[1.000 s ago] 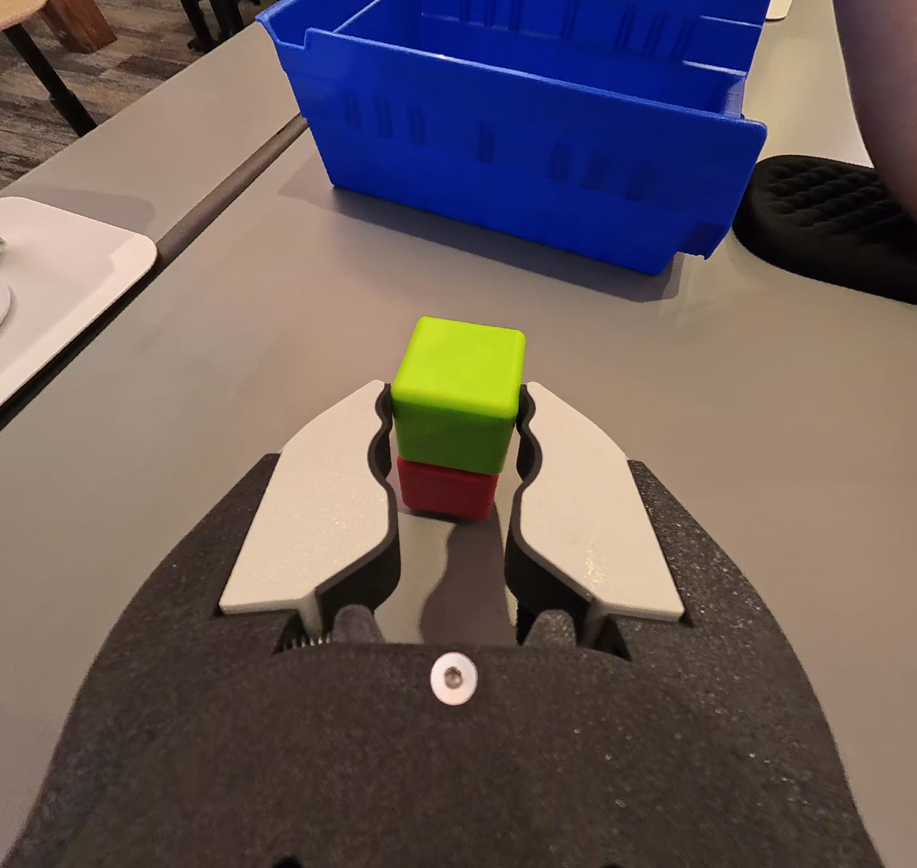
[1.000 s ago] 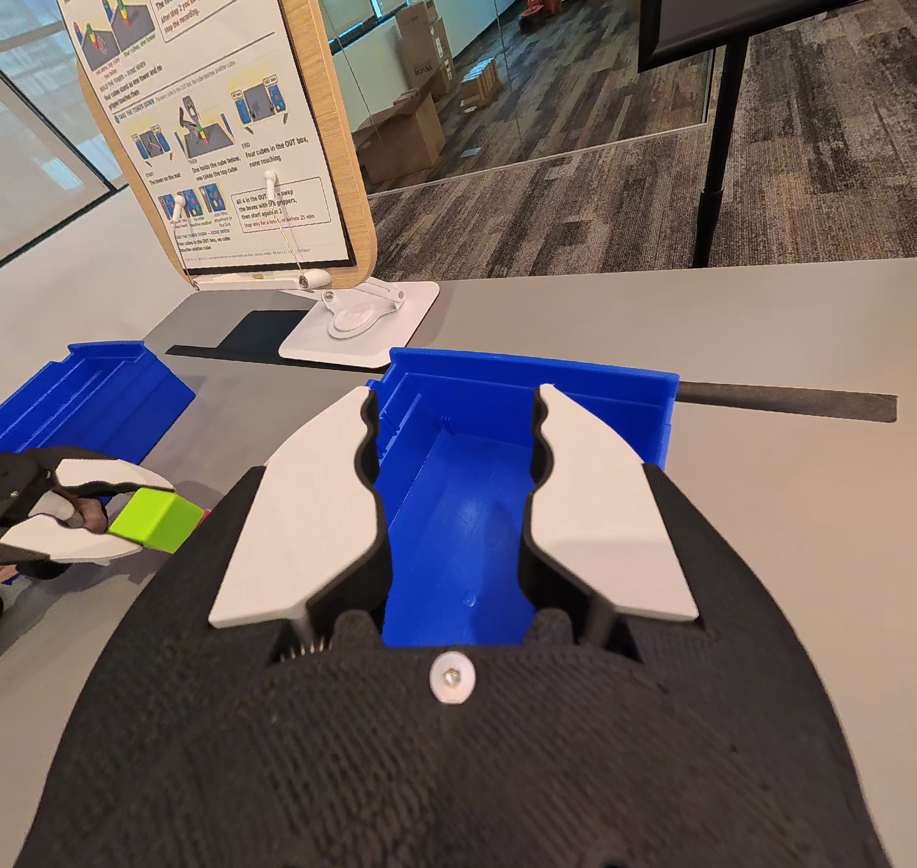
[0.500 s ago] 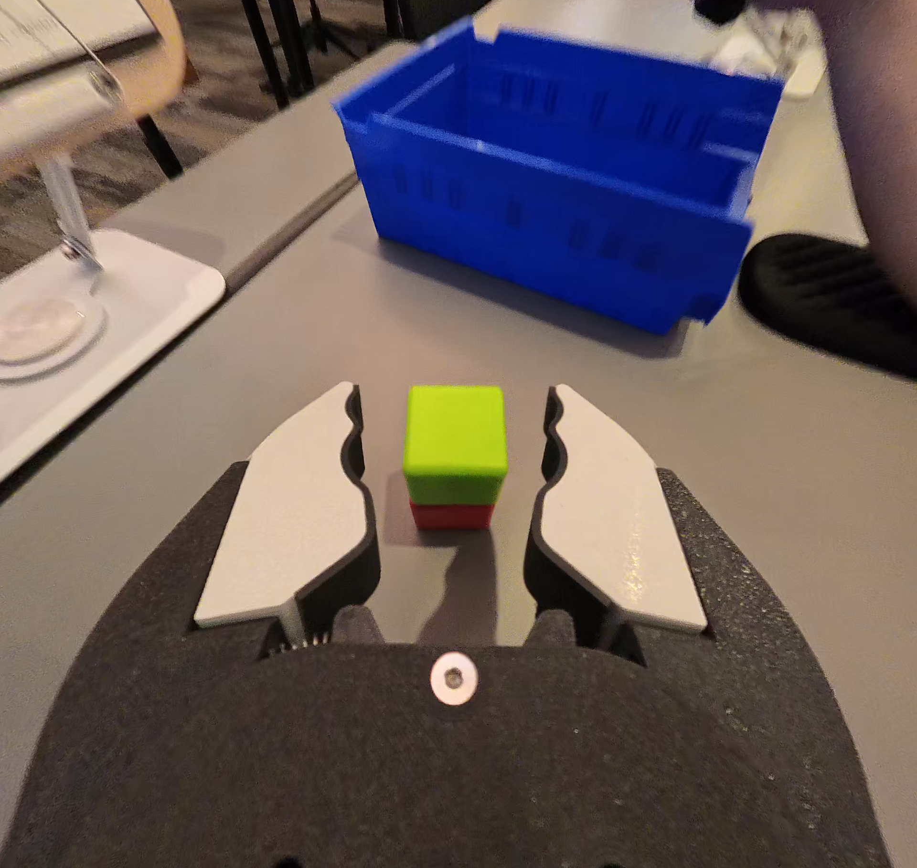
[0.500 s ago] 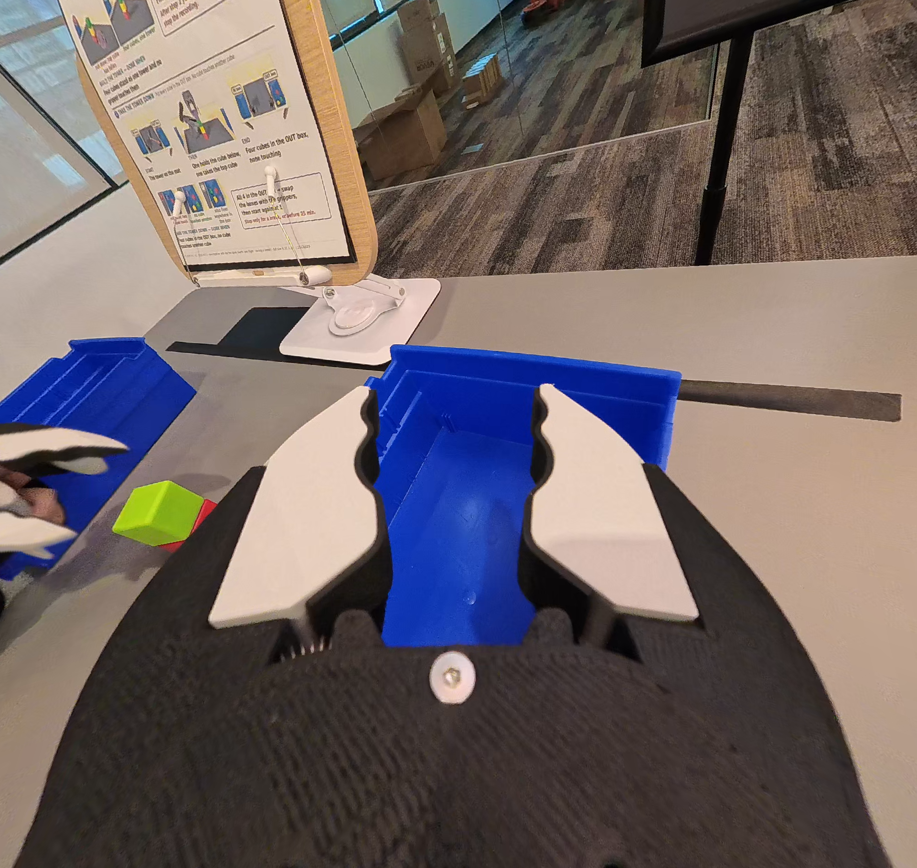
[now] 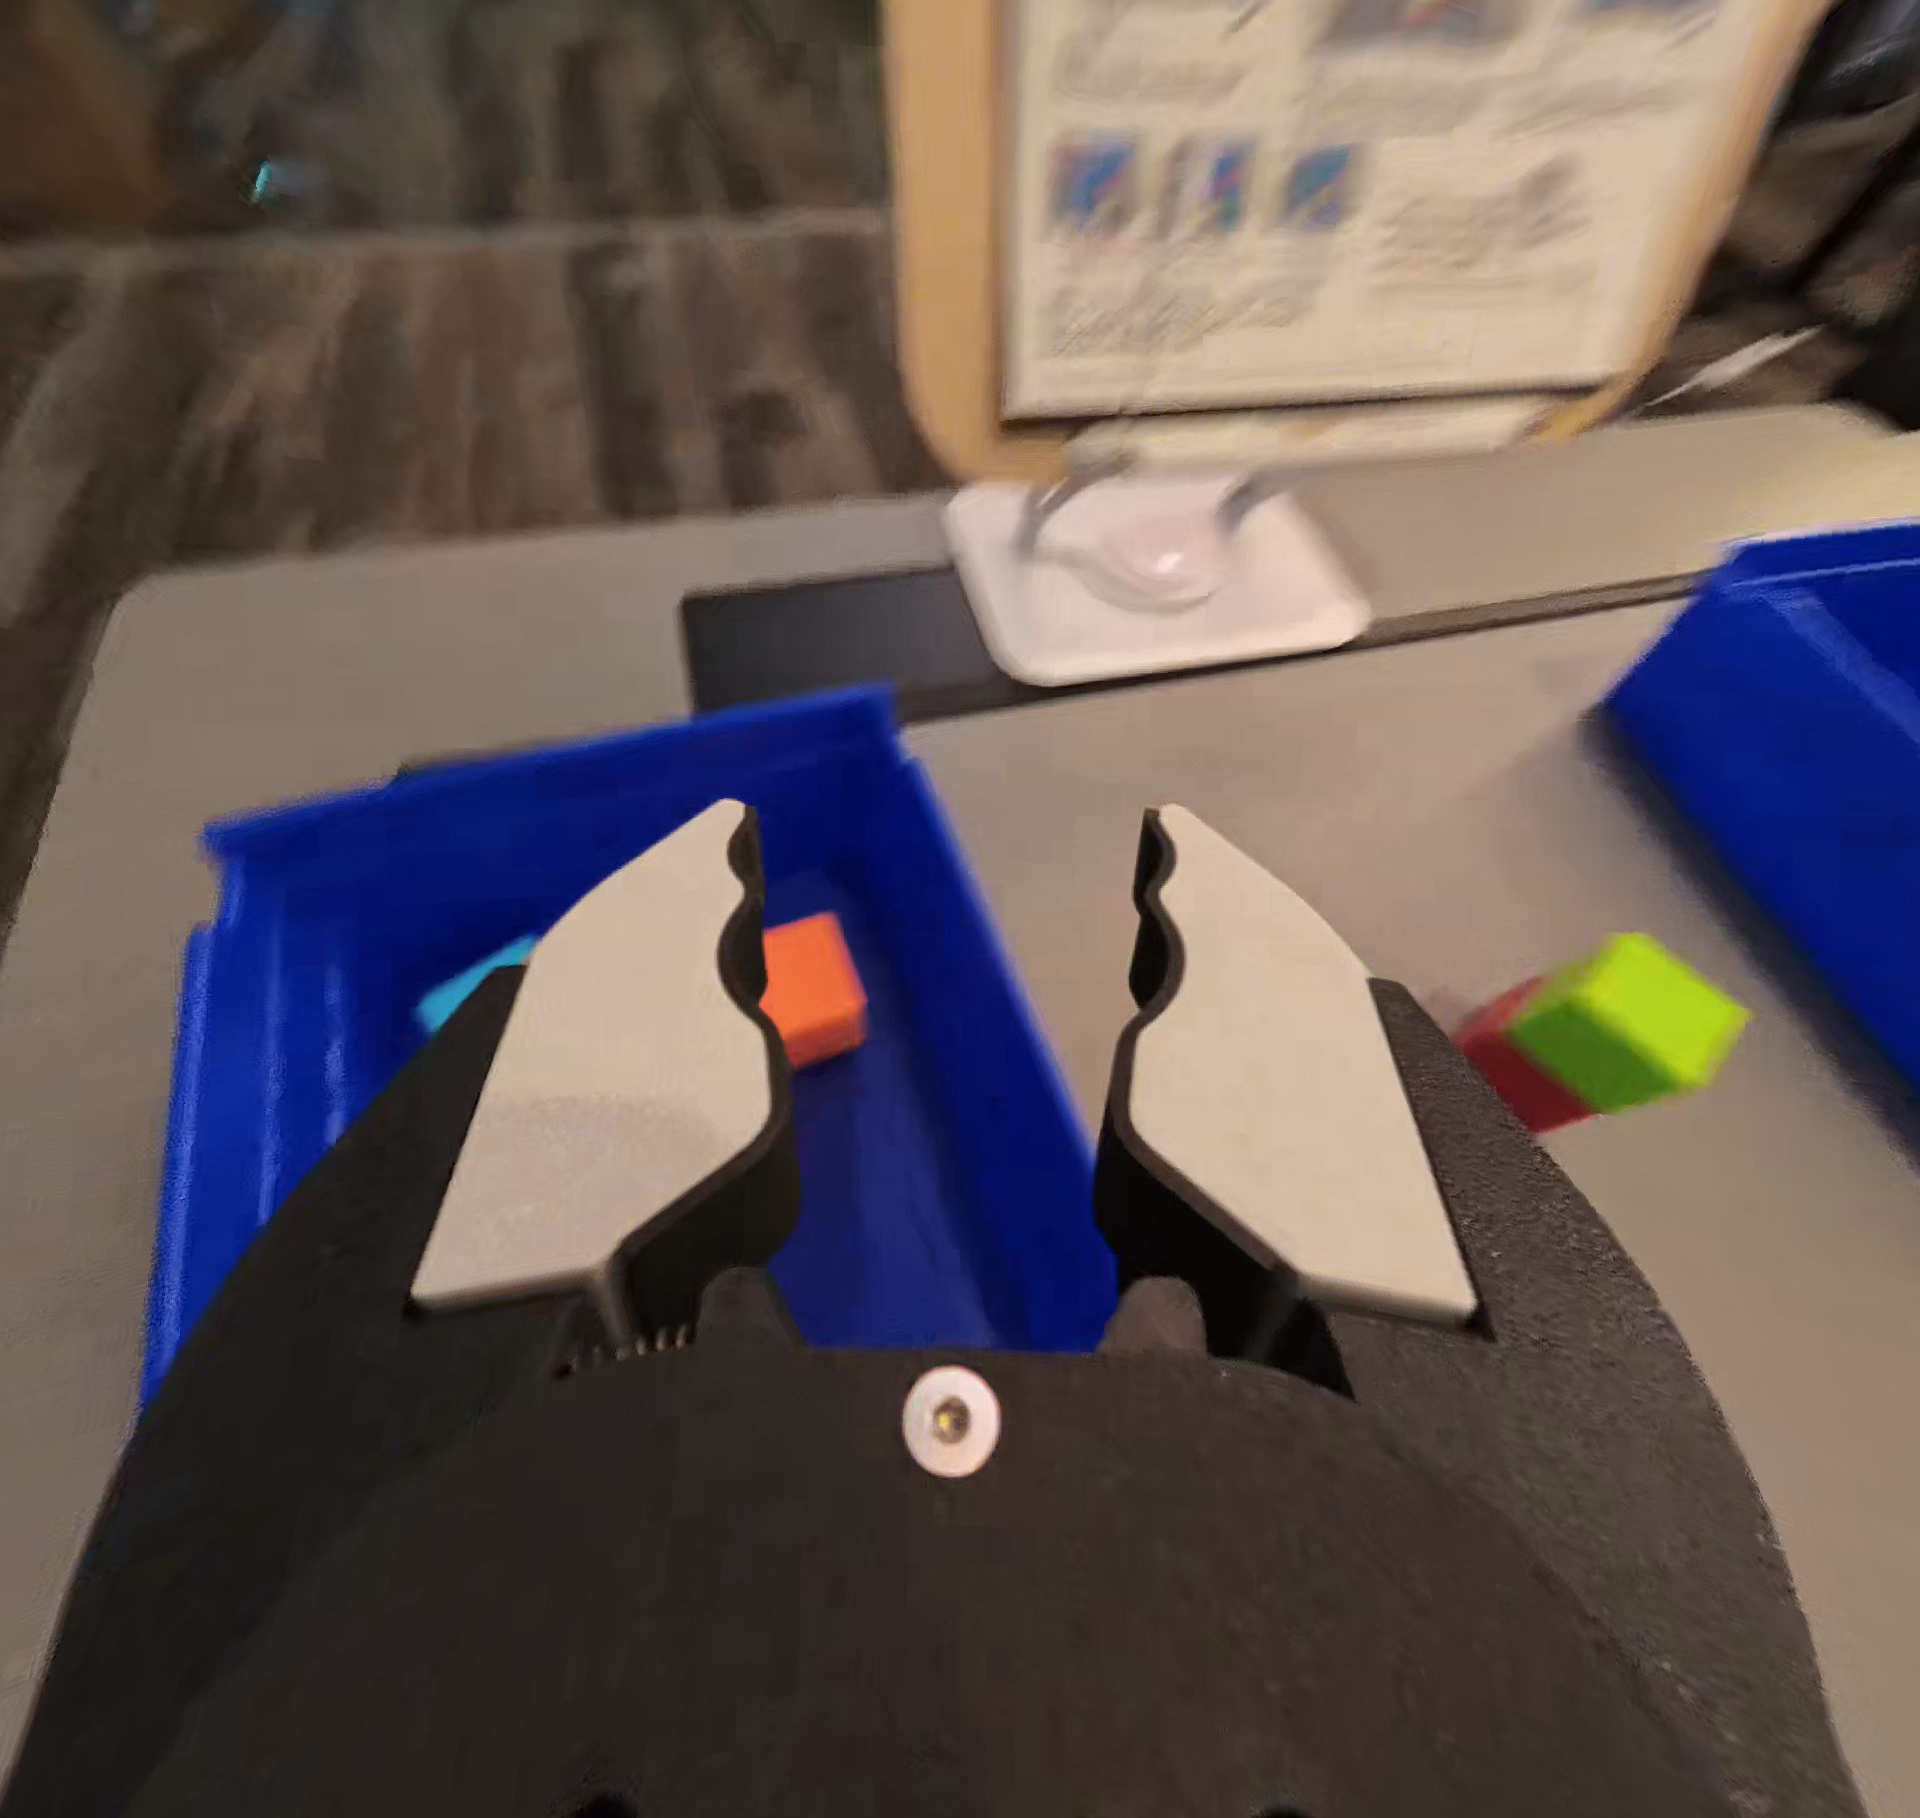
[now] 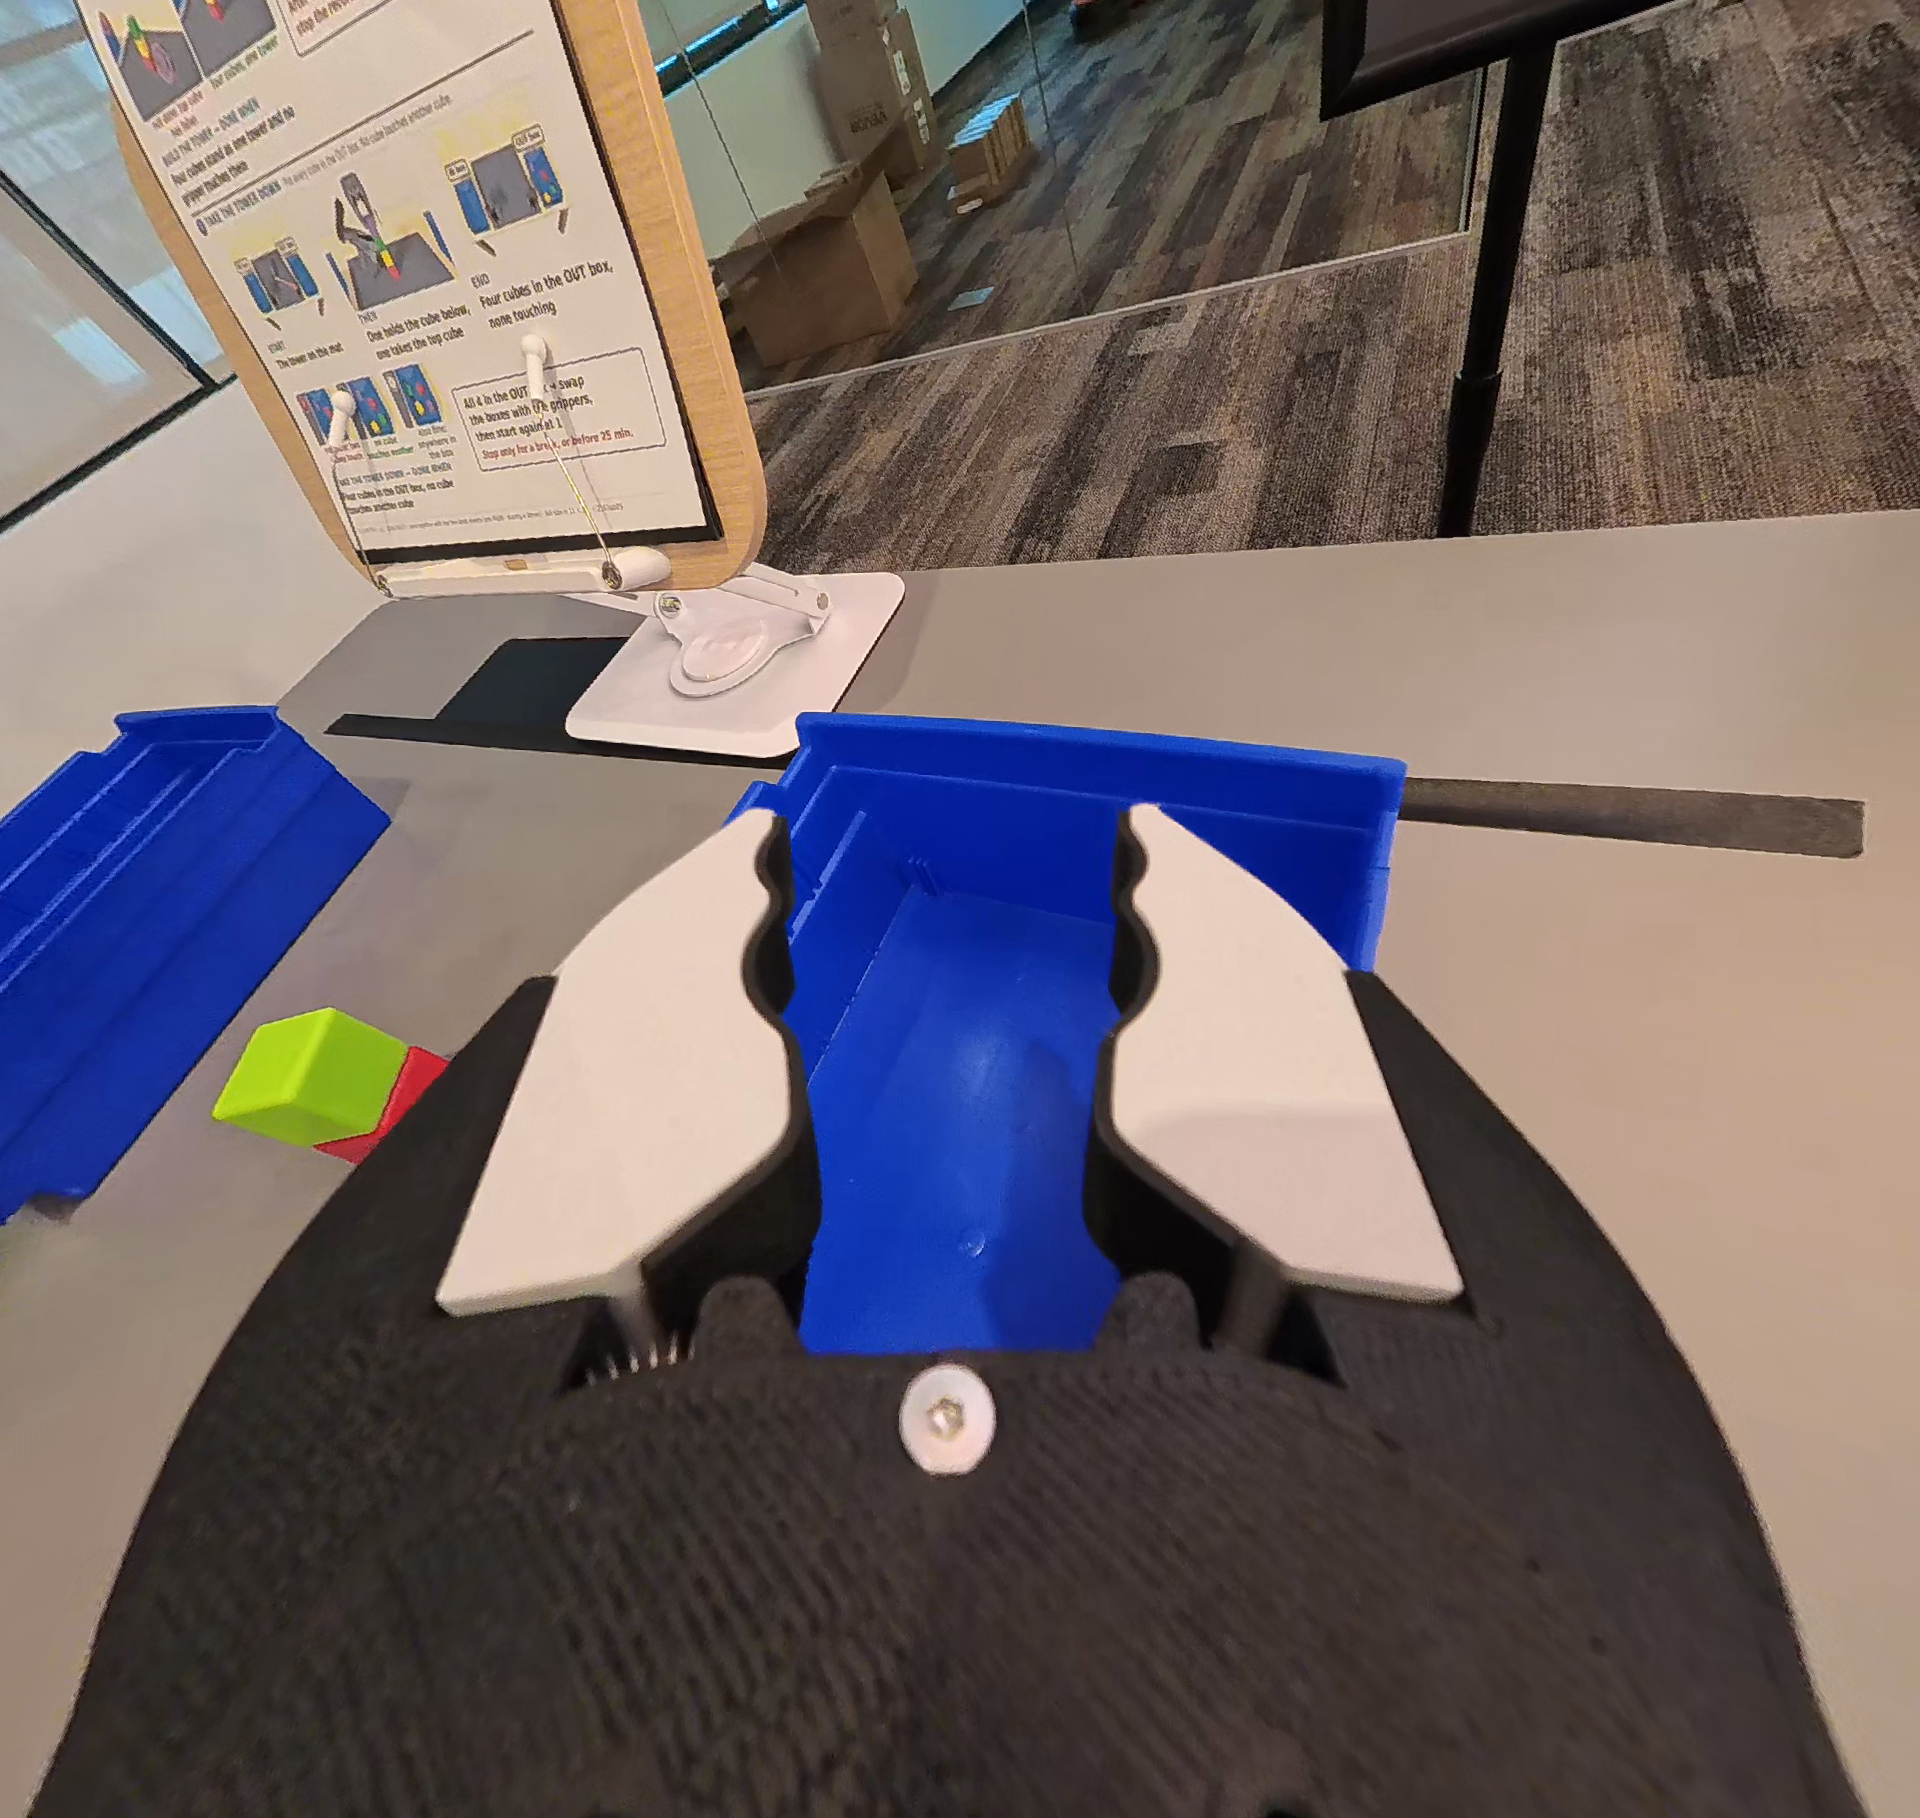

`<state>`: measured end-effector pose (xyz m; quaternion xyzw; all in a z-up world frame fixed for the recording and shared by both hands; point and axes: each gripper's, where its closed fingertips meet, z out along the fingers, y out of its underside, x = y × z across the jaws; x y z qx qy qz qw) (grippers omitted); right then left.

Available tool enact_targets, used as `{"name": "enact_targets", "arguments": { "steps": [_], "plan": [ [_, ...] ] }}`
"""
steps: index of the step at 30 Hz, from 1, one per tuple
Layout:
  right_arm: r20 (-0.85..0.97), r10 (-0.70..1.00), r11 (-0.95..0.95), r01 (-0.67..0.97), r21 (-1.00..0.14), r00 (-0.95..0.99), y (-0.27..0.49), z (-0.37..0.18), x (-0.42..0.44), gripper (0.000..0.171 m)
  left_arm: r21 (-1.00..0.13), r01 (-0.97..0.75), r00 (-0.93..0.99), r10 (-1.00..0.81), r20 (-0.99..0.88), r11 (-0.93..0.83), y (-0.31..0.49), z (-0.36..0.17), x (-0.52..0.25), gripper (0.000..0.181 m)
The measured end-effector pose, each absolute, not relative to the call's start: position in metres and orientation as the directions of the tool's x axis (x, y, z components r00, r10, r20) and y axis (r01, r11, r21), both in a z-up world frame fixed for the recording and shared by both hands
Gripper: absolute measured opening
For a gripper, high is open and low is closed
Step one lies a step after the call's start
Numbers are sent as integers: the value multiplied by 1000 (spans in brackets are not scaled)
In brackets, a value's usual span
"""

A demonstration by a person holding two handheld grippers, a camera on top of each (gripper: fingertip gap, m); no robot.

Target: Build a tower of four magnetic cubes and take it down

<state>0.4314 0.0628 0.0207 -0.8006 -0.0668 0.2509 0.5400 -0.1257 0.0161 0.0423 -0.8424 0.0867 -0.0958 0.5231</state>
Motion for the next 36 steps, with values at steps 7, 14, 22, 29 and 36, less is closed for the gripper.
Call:
{"name": "enact_targets", "arguments": {
  "steps": [7,14,22,29,36],
  "plan": [
    [-320,370,-419,-151,-895,872,63,17,431,60,-704,27,998,-21,60,-710,55,-69,-167,81],
    [-325,362,-427,-155,-891,874,64,14,434,61,-633,-47,994,28,-108,-773,62,-97,-179,82],
    [-320,358,-436,-146,-888,877,64,12,433,61,-542,-71,989,11,-146,-837,64,-120,-180,74],
    [-320,353,-446,-143,-884,879,65,9,434,61,-447,-129,968,-15,-249,-885,59,-135,-185,62],
    [-314,352,-450,-134,-883,882,65,8,433,61,-421,-201,963,-99,-252,-884,61,-141,-183,52]
  ]
}}
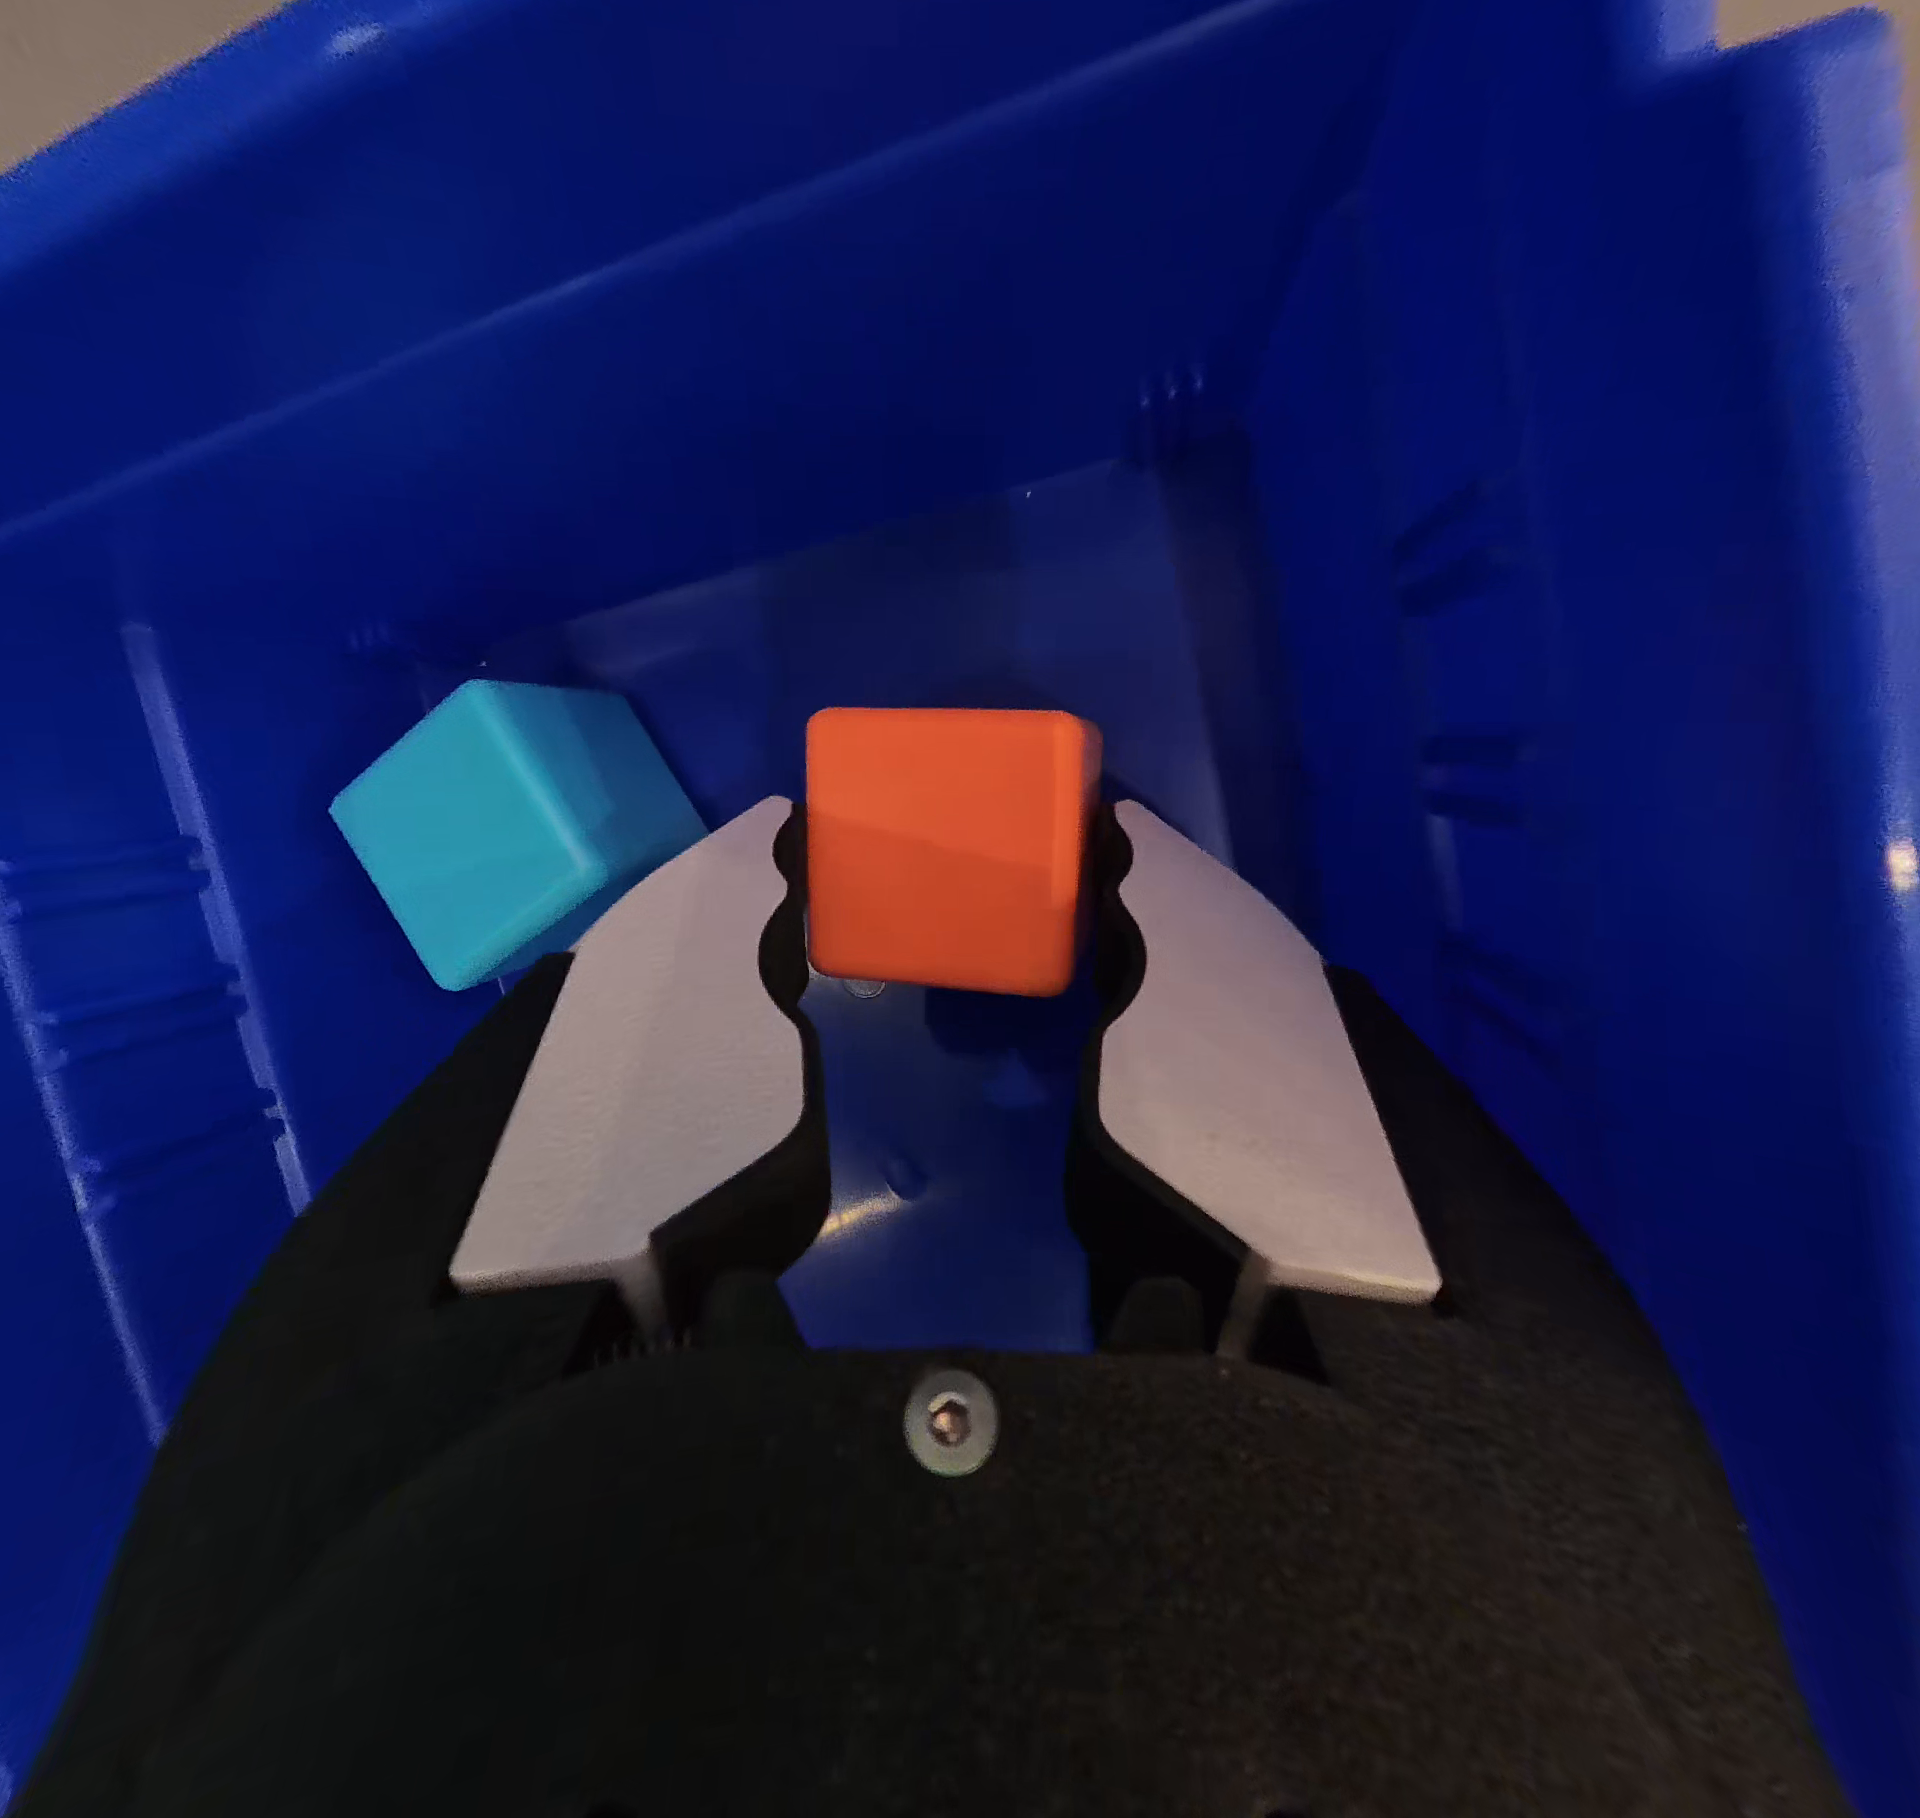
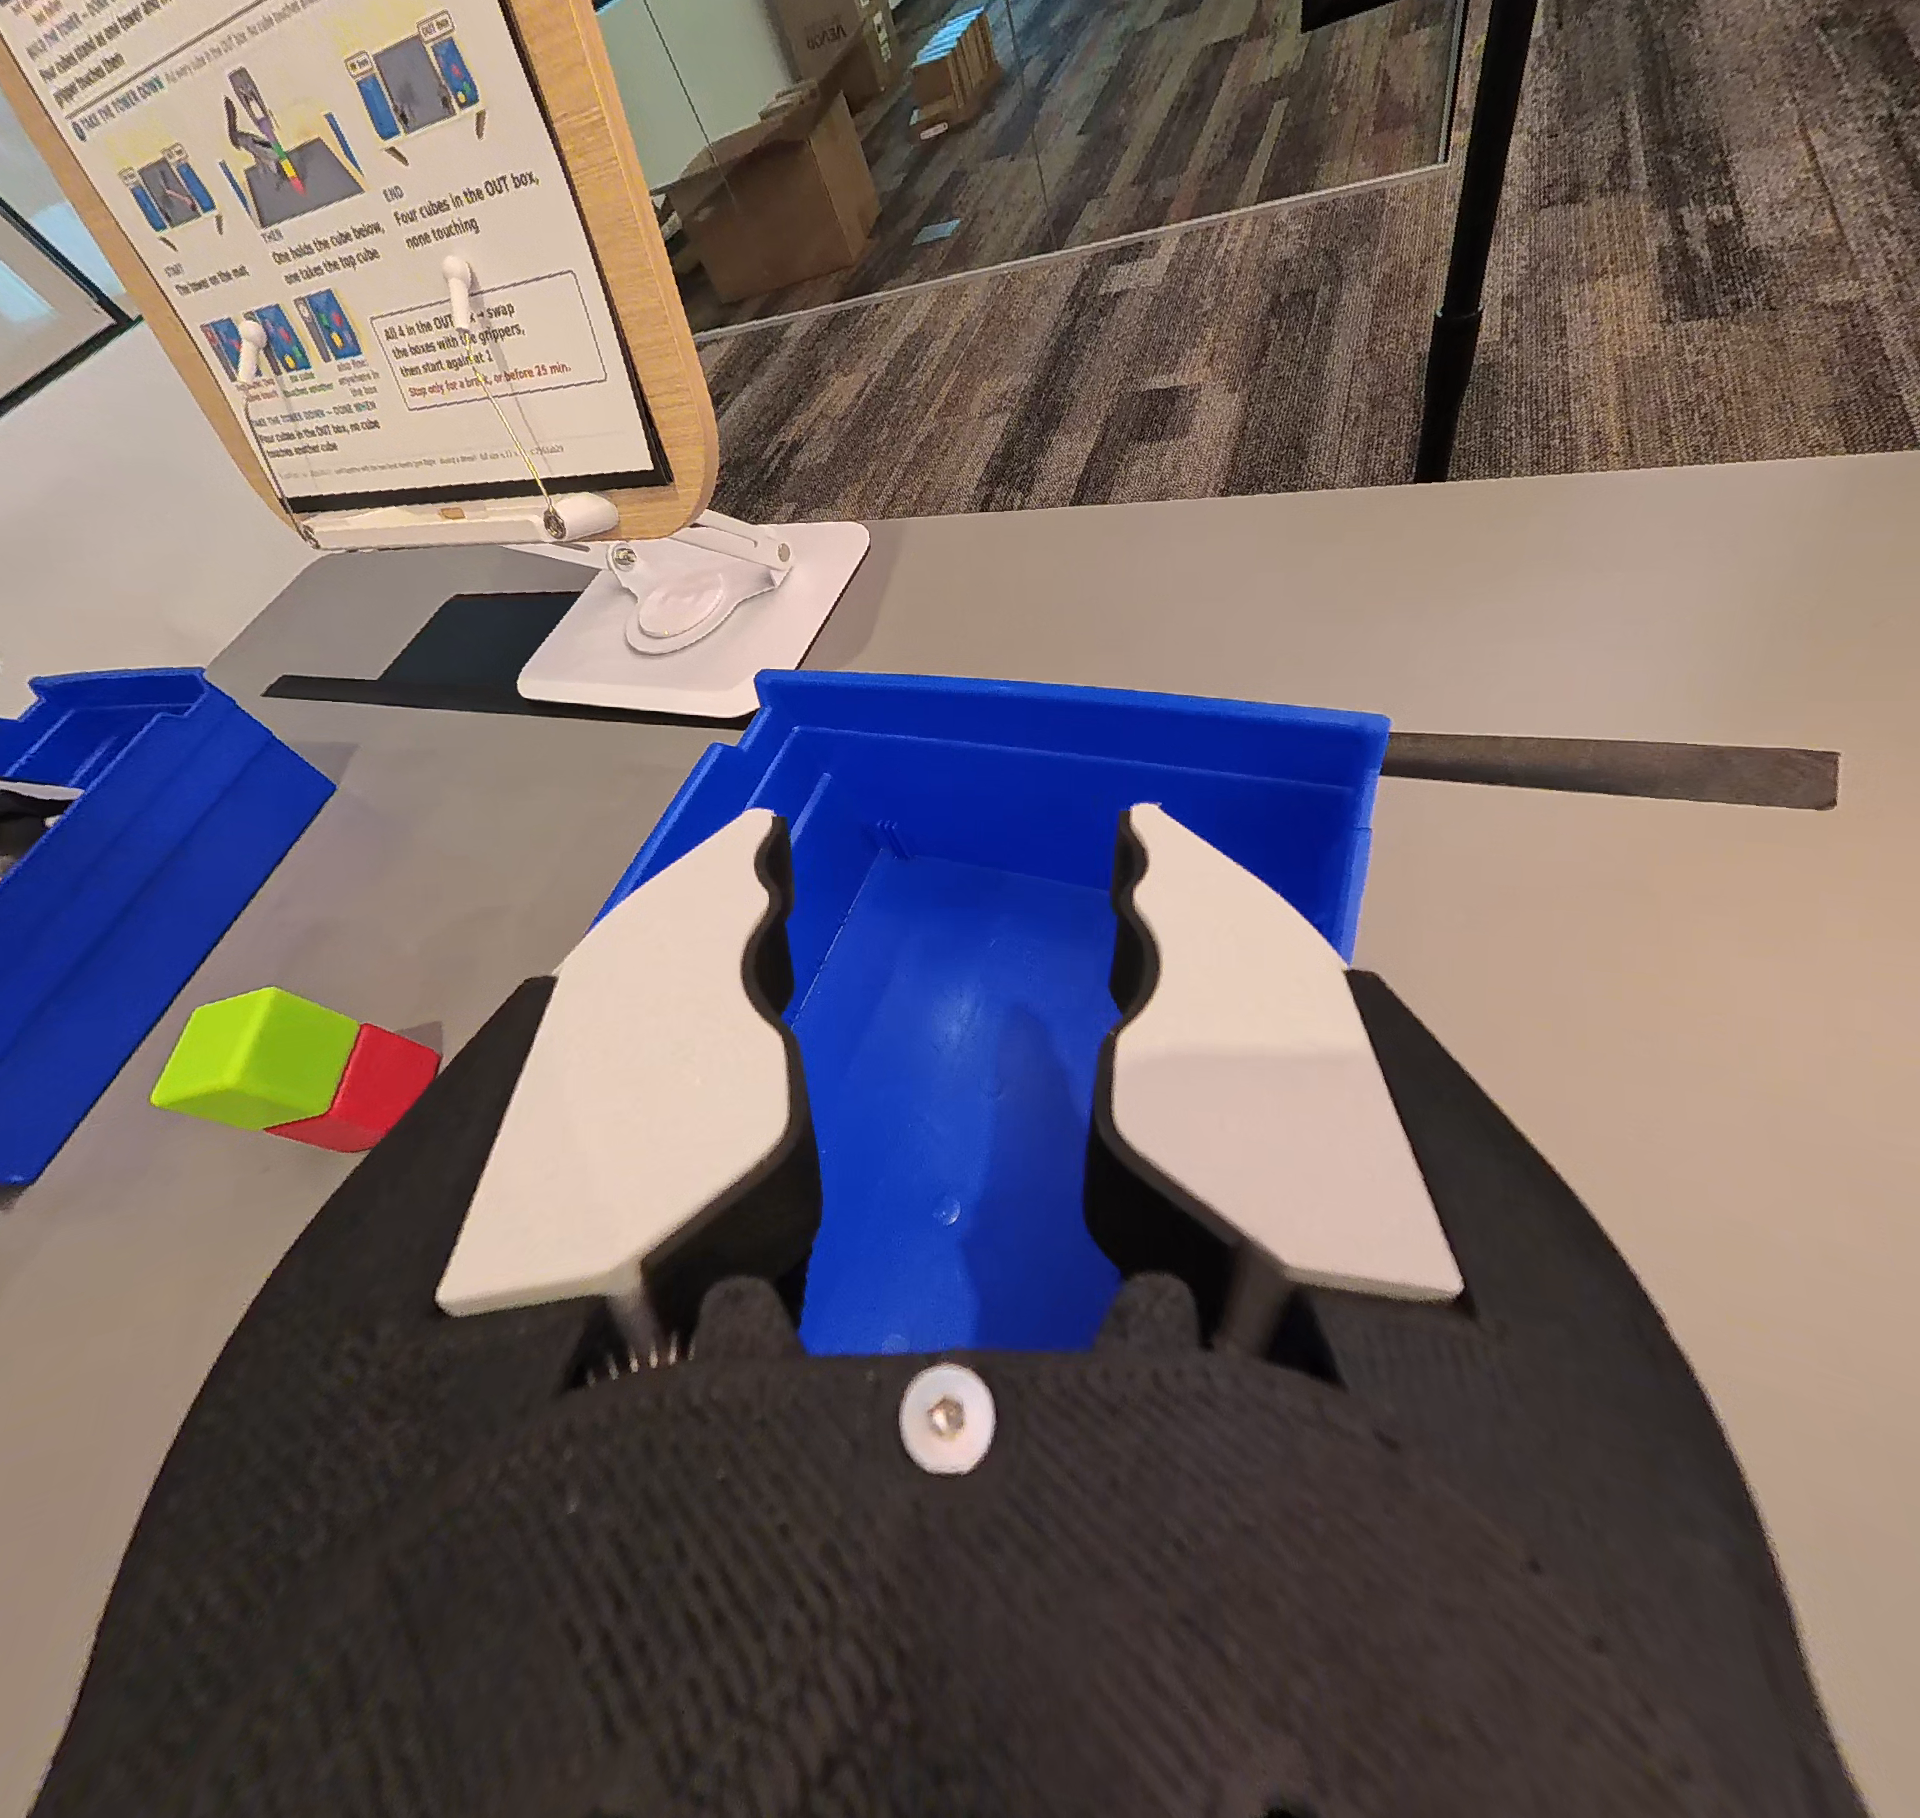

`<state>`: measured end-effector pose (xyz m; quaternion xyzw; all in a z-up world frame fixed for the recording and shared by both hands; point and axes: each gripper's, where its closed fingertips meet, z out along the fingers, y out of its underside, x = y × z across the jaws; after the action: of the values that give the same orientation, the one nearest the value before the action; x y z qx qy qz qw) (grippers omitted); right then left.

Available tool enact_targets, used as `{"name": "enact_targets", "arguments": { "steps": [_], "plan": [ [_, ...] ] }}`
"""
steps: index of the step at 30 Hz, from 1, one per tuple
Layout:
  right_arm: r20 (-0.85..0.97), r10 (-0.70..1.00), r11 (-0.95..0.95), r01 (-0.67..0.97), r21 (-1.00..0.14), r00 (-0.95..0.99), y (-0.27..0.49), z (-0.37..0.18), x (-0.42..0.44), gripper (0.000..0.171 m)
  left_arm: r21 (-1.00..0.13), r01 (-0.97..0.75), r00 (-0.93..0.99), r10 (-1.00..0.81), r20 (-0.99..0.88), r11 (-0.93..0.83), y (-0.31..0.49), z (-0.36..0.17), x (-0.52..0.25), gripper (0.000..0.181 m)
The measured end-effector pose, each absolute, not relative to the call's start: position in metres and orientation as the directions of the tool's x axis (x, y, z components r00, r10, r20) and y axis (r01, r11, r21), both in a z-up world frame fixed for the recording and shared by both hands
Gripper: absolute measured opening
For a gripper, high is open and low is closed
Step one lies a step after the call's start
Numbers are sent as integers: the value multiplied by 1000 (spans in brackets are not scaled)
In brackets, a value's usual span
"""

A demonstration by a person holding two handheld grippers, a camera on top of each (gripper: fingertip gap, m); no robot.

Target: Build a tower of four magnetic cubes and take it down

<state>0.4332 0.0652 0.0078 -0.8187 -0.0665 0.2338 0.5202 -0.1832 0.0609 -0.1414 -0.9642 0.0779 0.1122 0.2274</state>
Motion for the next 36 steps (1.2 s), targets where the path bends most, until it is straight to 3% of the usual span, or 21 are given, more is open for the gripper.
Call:
{"name": "enact_targets", "arguments": {
  "steps": [5,10,15,18,24,30,36],
  "plan": [
    [-315,347,-454,-136,-880,883,65,6,435,60,-424,-235,962,-146,-232,-875,53,-131,-187,52],
    [-314,346,-457,-134,-879,884,66,5,436,61,-611,-209,978,-167,-126,-764,47,-63,-187,52],
    [-319,348,-458,-136,-878,882,66,5,436,61,-863,-232,886,-463,2,-448,18,39,-120,51],
    [-316,351,-459,-132,-879,881,65,5,435,60,-929,-262,702,-712,3,-262,-18,77,-38,51],
    [-307,360,-439,-131,-889,881,63,13,434,61,-850,-497,460,-884,-86,-176,-47,34,80,51],
    [-310,370,-434,-132,-891,876,62,16,432,60,-706,-647,475,-876,-79,-287,-35,-35,114,51],
    [-313,377,-431,-134,-892,872,62,17,431,61,-667,-666,524,-845,-102,-333,-28,-46,113,51]
  ]
}}
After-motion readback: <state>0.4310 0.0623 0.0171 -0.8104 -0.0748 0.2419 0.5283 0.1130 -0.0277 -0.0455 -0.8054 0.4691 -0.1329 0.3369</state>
